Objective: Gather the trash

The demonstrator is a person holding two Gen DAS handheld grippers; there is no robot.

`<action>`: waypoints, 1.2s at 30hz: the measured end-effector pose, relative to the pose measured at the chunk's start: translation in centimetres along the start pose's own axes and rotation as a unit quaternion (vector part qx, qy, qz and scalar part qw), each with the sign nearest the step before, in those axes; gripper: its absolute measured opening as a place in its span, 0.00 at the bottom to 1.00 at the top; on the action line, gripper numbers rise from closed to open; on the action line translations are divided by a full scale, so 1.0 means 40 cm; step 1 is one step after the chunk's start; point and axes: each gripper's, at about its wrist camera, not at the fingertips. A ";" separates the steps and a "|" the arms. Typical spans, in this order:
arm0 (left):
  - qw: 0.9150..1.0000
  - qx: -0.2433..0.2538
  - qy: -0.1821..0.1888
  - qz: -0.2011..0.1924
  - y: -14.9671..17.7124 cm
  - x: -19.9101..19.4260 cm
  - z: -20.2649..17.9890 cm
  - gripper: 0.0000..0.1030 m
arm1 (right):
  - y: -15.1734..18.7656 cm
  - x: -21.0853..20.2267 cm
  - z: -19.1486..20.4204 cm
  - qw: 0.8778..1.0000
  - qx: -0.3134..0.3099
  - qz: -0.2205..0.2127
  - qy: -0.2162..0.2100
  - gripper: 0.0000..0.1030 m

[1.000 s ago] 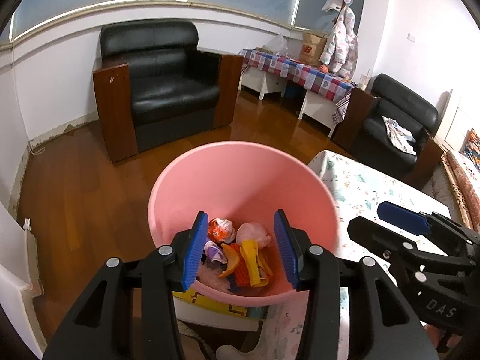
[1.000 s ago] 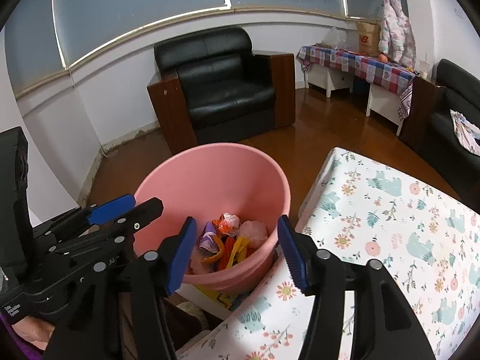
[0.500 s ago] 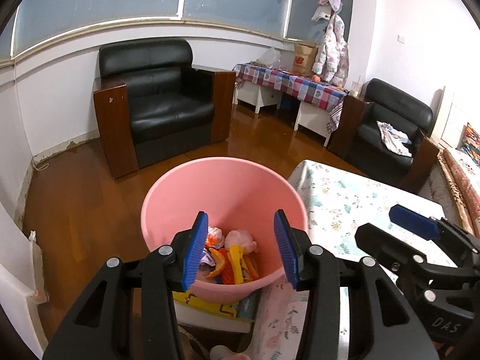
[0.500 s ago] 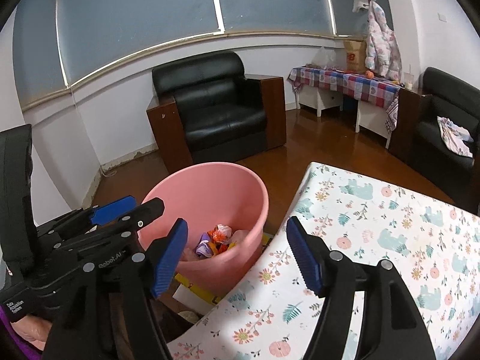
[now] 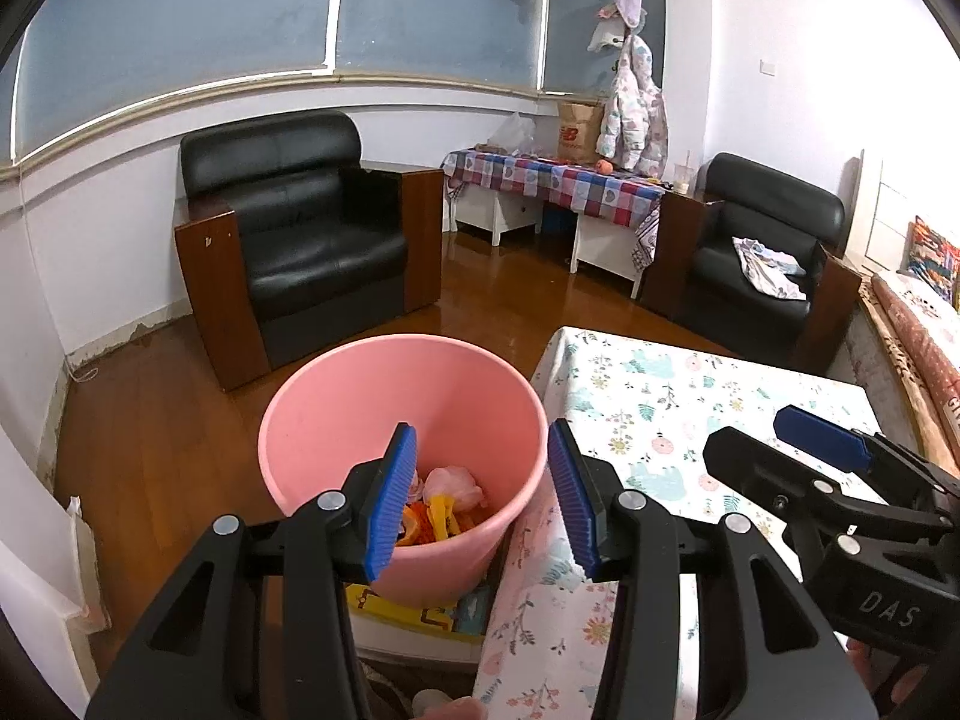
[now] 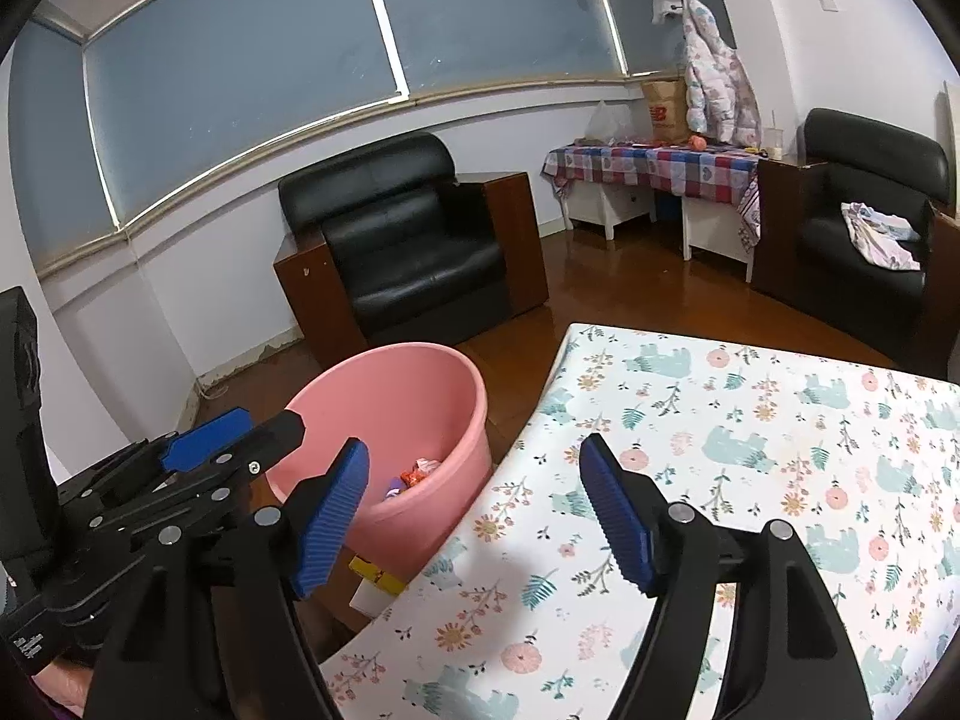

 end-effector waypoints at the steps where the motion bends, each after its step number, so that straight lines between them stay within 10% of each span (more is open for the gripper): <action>1: 1.000 0.001 0.001 0.000 0.001 -0.003 -0.004 0.45 | 0.003 -0.005 -0.003 1.000 0.000 0.000 0.001 0.70; 36: 0.999 0.033 0.013 0.001 0.022 -0.034 -0.073 0.45 | 0.030 -0.096 -0.075 1.000 0.025 -0.008 0.010 0.72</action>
Point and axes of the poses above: each gripper's, at about its wrist camera, not at the fingertips, and x roughly the way its jaws point, z to its left, y to its underside, and after that the axes turned 11 degrees about -z, right-handed
